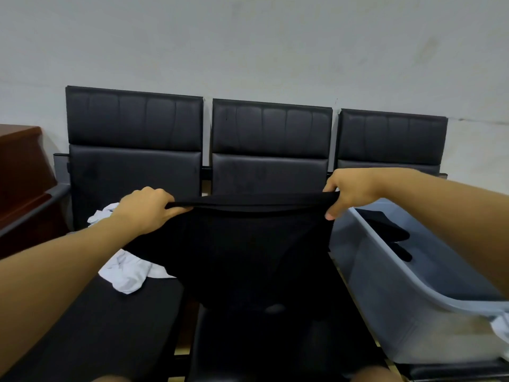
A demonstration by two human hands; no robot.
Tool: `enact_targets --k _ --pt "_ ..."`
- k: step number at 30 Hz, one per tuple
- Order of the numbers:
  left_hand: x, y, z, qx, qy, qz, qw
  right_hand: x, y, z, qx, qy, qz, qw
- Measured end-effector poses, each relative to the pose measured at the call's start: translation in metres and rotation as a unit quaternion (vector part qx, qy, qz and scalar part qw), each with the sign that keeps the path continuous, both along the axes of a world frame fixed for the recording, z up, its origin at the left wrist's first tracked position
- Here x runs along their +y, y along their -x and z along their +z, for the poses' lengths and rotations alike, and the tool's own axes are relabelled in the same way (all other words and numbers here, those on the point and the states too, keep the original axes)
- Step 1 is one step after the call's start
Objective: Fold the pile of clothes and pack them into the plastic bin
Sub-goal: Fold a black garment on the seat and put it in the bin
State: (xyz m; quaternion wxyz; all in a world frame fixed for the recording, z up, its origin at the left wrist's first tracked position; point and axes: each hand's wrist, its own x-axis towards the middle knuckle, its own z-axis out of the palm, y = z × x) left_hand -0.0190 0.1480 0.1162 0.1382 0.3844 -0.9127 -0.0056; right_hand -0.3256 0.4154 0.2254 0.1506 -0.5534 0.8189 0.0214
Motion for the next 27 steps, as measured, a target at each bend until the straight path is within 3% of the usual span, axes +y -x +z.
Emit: enact_targets --k 3,9,13,15,18,20,22,24,27 --pt "0.000 -0.006 0.008 -0.029 0.021 -0.017 0.999 -0.006 -0.001 -0.007 0.011 0.049 0.017 0.999" --pt "-0.011 -0.028 0.011 -0.125 -0.133 -0.121 0.976 0.001 0.011 -0.010 -0.018 0.089 -0.002 0.996" --pt "-0.018 -0.041 0.001 -0.203 -0.152 -0.101 0.962 0.021 0.017 -0.012 -0.100 -0.065 -0.073 0.990" --pt "-0.012 -0.043 0.001 -0.270 -0.236 -0.062 0.931 0.027 0.014 -0.013 -0.163 -0.176 -0.123 0.963" --pt "0.001 -0.036 -0.001 -0.291 -0.410 -0.010 0.865 0.027 0.012 -0.017 -0.200 -0.272 -0.135 0.932" --pt "0.007 -0.029 -0.001 -0.309 -0.451 0.017 0.837 0.025 0.008 -0.016 -0.225 -0.304 -0.140 0.915" --pt "0.009 -0.021 -0.005 -0.312 -0.460 0.023 0.831 0.024 0.003 -0.017 -0.245 -0.326 -0.149 0.901" --pt "0.010 -0.014 -0.006 -0.306 -0.448 0.031 0.840 0.022 0.003 -0.021 -0.251 -0.298 -0.168 0.906" --pt "0.008 -0.004 -0.007 -0.268 -0.434 0.078 0.857 0.019 0.005 -0.033 -0.298 -0.144 -0.199 0.922"
